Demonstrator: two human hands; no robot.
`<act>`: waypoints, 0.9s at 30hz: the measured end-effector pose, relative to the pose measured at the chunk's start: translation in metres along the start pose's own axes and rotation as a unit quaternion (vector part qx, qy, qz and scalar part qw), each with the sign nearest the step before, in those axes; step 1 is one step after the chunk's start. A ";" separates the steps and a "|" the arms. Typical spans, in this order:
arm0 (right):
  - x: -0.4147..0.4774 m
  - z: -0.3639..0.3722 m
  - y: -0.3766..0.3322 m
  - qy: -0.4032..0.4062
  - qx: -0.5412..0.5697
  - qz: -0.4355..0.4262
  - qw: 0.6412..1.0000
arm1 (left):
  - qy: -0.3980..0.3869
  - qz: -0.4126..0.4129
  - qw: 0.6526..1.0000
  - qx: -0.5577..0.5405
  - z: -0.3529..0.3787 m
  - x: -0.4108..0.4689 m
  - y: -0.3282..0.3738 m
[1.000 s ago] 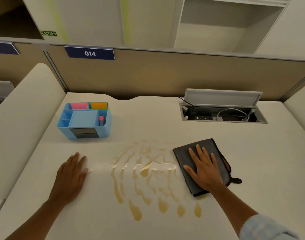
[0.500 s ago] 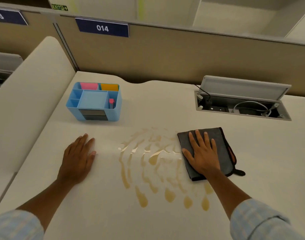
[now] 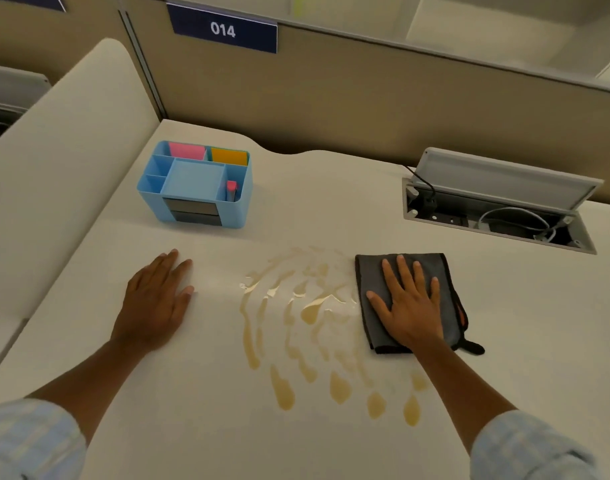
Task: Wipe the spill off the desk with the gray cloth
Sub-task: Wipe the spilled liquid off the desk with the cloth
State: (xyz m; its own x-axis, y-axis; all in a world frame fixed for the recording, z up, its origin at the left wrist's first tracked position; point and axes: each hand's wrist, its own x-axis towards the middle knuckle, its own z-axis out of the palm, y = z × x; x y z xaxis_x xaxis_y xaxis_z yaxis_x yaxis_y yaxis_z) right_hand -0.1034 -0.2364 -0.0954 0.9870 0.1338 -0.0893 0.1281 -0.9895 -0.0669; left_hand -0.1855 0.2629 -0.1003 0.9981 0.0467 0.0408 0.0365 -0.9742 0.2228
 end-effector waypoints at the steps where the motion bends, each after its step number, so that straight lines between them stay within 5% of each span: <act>1: 0.009 0.000 -0.011 0.002 0.004 0.001 1.000 | 0.001 -0.002 1.000 -0.001 0.001 -0.001 0.000; 12: -0.004 0.014 -0.041 0.015 0.001 -0.101 0.995 | -0.009 -0.003 1.000 0.003 0.000 -0.002 -0.001; 20: 0.050 0.001 -0.057 0.000 0.005 -0.044 0.999 | -0.010 -0.008 1.000 0.009 0.000 -0.001 0.000; 27: 0.055 0.006 -0.120 -0.007 0.011 -0.102 0.995 | -0.011 -0.010 1.000 0.001 -0.003 -0.002 0.002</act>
State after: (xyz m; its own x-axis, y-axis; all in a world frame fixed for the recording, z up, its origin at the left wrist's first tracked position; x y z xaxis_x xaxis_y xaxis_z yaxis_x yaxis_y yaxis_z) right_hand -0.0652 -0.1102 -0.0986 0.9389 0.3335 -0.0851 0.3243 -0.9400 -0.1061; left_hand -0.1880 0.2618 -0.0976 0.9980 0.0616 0.0158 0.0566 -0.9737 0.2208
